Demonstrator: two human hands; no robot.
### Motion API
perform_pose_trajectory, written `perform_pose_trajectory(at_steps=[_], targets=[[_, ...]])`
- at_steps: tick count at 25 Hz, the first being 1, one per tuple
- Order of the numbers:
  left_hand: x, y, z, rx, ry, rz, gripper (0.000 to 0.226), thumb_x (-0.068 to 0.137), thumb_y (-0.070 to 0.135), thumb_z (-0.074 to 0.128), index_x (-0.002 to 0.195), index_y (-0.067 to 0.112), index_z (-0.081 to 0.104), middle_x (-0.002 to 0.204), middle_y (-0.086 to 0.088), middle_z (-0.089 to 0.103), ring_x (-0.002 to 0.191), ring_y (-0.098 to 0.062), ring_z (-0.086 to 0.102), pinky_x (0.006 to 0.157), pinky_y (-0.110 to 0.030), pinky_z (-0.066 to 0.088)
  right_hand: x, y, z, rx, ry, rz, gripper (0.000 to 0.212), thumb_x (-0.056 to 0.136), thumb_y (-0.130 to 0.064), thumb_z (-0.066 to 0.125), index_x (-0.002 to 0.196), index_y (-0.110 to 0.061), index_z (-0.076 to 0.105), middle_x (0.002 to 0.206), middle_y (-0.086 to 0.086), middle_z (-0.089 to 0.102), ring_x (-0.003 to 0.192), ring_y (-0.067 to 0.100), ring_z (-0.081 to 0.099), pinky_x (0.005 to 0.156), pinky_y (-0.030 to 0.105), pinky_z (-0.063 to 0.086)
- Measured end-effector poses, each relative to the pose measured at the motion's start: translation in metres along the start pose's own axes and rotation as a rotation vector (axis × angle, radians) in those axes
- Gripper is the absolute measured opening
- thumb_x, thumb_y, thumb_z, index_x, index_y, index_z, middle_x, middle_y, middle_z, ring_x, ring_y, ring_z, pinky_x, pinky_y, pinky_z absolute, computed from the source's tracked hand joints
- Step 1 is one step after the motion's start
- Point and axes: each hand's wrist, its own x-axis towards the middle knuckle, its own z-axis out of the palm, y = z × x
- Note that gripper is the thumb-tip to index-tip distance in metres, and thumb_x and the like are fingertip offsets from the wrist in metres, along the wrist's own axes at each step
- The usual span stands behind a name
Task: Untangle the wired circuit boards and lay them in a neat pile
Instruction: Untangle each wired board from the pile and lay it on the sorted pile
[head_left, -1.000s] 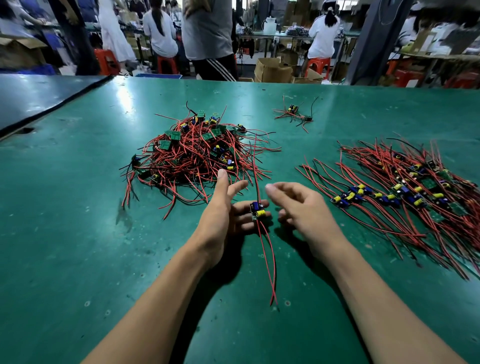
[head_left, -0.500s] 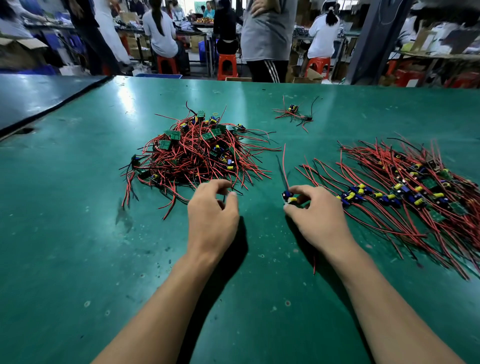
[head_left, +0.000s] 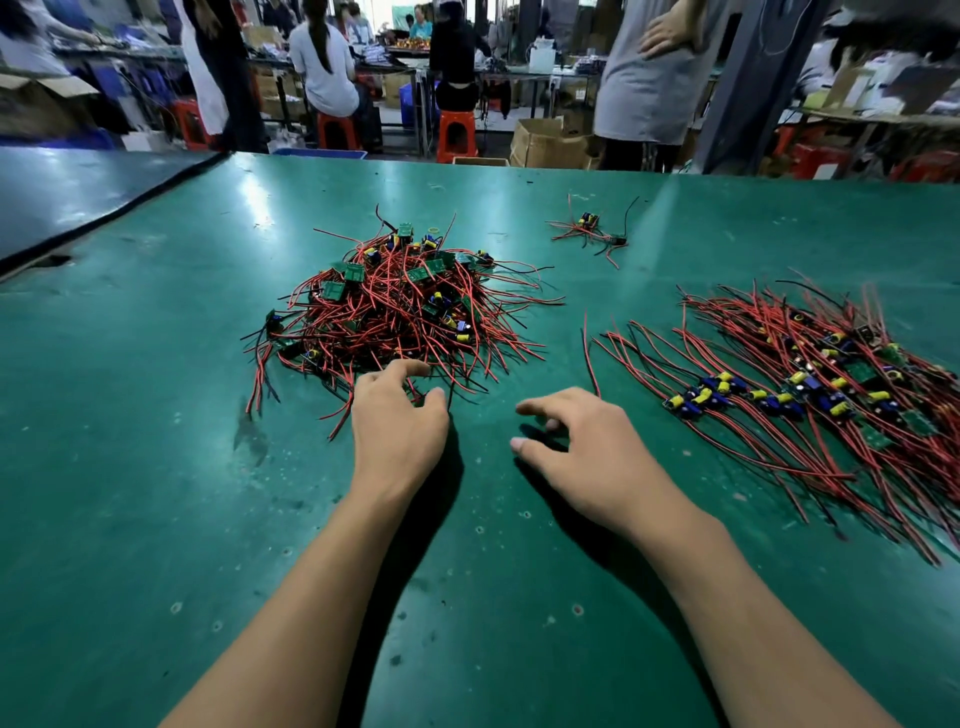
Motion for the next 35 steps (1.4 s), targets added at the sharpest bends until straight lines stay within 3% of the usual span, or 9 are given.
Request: perform_pose_trajectory(at_steps=[4,8,10,13,18,22,25,30,35], targets=[[0.008,-0.003,-0.002,-0.051,-0.069,-0.011,0.033,0.089,0.016,0.06,0.12,0.02,0.069,0.103,-0.003,0.07,0.076,-0.023,0.066,0.081,-0.038,0.057,0.006,0.024,-0.013,-0.216,0.11,0.204,0.054,0.088,-0.046,0.067,0.137,-0.028,0.057,0.139,0.0,0.054,0.131,0.025,0.044,0.107,0.039,0.035],[0.01,-0.006,-0.002,-0.084,-0.064,-0.005,0.03,0.088,0.021,0.062,0.117,0.019,0.072,0.105,-0.003,0.073,0.086,-0.027,0.07,0.086,-0.041,0.057,0.009,0.036,-0.021,-0.296,0.143,0.3,0.058,0.089,-0.049,0.064,0.141,-0.027,0.052,0.144,0.002,0.051,0.134,0.028,0.04,0.105,0.042,0.033],[0.008,-0.005,-0.001,-0.09,-0.058,0.023,0.028,0.088,0.023,0.063,0.114,0.019,0.073,0.101,0.0,0.073,0.08,-0.025,0.07,0.079,-0.04,0.059,0.007,0.037,-0.023,-0.328,0.132,0.315,0.057,0.089,-0.049,0.063,0.14,-0.026,0.053,0.143,0.002,0.052,0.133,0.028,0.041,0.104,0.043,0.035],[0.007,-0.005,0.0,-0.12,-0.039,0.041,0.019,0.088,0.023,0.064,0.102,0.021,0.077,0.092,0.004,0.074,0.071,-0.02,0.07,0.07,-0.039,0.059,0.004,0.03,-0.019,-0.364,0.164,0.294,0.049,0.09,-0.048,0.062,0.133,-0.024,0.058,0.138,0.003,0.055,0.128,0.028,0.045,0.101,0.042,0.037],[-0.002,0.0,0.008,-0.145,-0.095,0.073,0.016,0.081,0.013,0.068,0.087,0.022,0.08,0.081,0.007,0.075,0.076,-0.009,0.069,0.082,-0.029,0.056,0.001,0.008,0.01,-0.147,0.205,0.064,0.033,0.091,-0.037,0.066,0.119,-0.022,0.07,0.123,-0.003,0.06,0.118,0.02,0.05,0.1,0.034,0.036],[-0.012,0.009,0.012,-0.188,-0.161,0.088,0.016,0.077,0.01,0.069,0.081,0.02,0.08,0.073,0.008,0.074,0.064,-0.001,0.062,0.072,-0.022,0.052,0.006,0.014,0.008,-0.063,0.271,0.117,0.026,0.089,-0.03,0.069,0.112,-0.019,0.073,0.117,0.0,0.065,0.115,0.022,0.056,0.104,0.041,0.04],[-0.028,0.018,0.015,-0.352,-0.344,0.043,0.017,0.076,0.003,0.066,0.078,0.015,0.078,0.068,0.001,0.074,0.047,-0.004,0.054,0.056,-0.021,0.044,0.006,0.015,0.004,0.019,0.274,0.134,0.031,0.085,-0.025,0.072,0.115,-0.018,0.072,0.118,0.004,0.066,0.115,0.025,0.059,0.105,0.047,0.042],[-0.048,0.037,0.013,-0.669,-0.845,-0.066,0.014,0.074,0.004,0.067,0.076,0.013,0.077,0.073,-0.018,0.064,0.045,-0.011,0.046,0.046,-0.02,0.035,0.005,0.016,-0.01,-0.075,0.003,0.043,0.075,0.074,-0.03,0.067,0.145,-0.029,0.047,0.127,0.004,0.061,0.121,0.025,0.052,0.103,0.047,0.039],[-0.05,0.04,0.003,-0.793,-1.176,-0.124,0.013,0.078,0.012,0.067,0.086,0.016,0.076,0.096,-0.025,0.056,0.05,-0.011,0.051,0.05,-0.02,0.038,0.014,0.013,-0.008,-0.104,-0.107,-0.036,0.048,0.093,-0.03,0.05,0.141,-0.036,0.052,0.121,-0.003,0.064,0.118,0.021,0.052,0.103,0.041,0.039]])
